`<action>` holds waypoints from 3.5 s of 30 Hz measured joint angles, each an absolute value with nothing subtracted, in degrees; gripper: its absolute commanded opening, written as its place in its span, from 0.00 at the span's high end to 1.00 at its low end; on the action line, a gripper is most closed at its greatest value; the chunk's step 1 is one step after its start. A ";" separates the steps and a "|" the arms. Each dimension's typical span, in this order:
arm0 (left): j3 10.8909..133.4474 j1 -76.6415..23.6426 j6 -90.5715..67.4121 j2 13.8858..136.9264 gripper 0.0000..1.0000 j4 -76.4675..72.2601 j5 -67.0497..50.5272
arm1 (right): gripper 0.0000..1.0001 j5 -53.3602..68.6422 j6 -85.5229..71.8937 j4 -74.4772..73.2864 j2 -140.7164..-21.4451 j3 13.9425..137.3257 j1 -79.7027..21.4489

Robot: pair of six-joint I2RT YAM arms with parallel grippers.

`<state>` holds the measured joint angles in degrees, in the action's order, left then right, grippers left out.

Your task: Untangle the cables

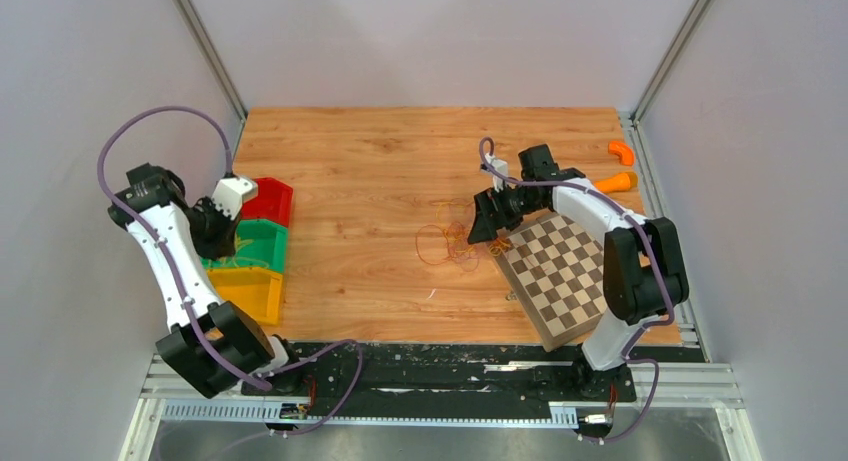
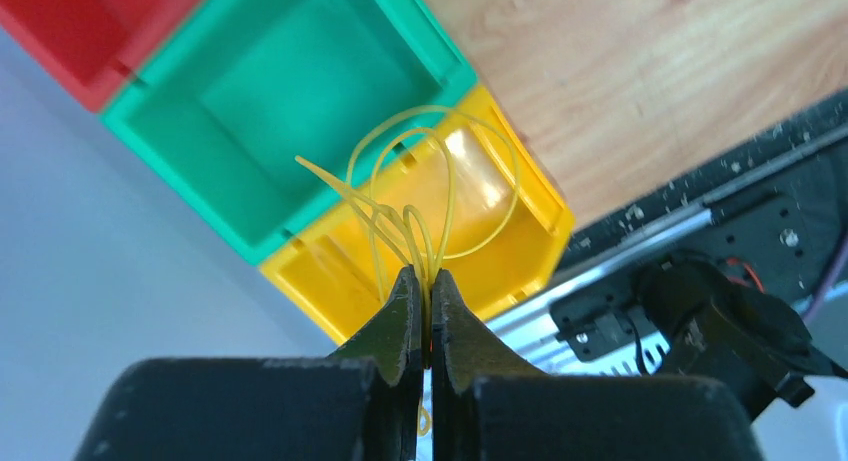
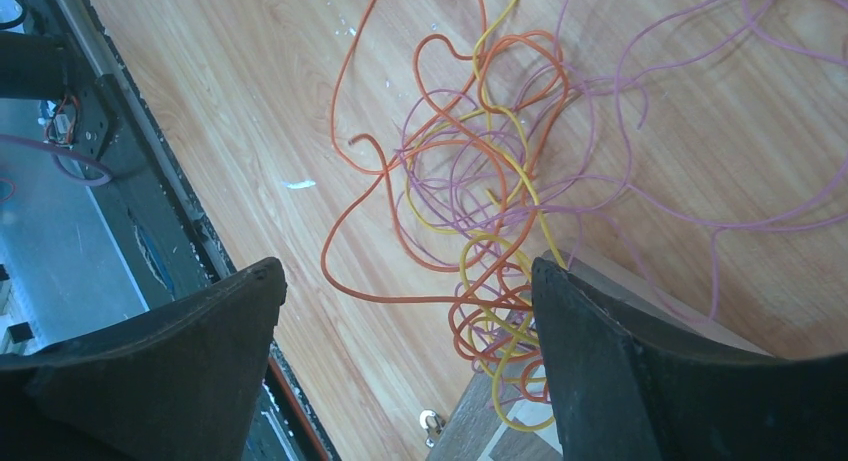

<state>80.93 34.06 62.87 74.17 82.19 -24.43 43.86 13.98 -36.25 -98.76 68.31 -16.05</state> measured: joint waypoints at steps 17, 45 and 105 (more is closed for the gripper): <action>54.52 38.09 66.46 70.72 1.00 69.93 -10.35 | 0.09 43.57 13.80 -36.49 -95.92 65.78 -16.75; 74.98 39.51 64.62 68.23 1.00 83.46 -13.54 | 0.09 43.38 13.76 -38.35 -95.90 66.81 -16.99; 74.08 3.25 41.58 70.67 0.00 60.27 -24.34 | 0.09 37.26 12.49 -40.99 -99.18 73.73 -18.72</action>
<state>74.08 3.25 41.58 70.67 60.27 -24.34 37.26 12.49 -40.99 -99.18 73.73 -18.72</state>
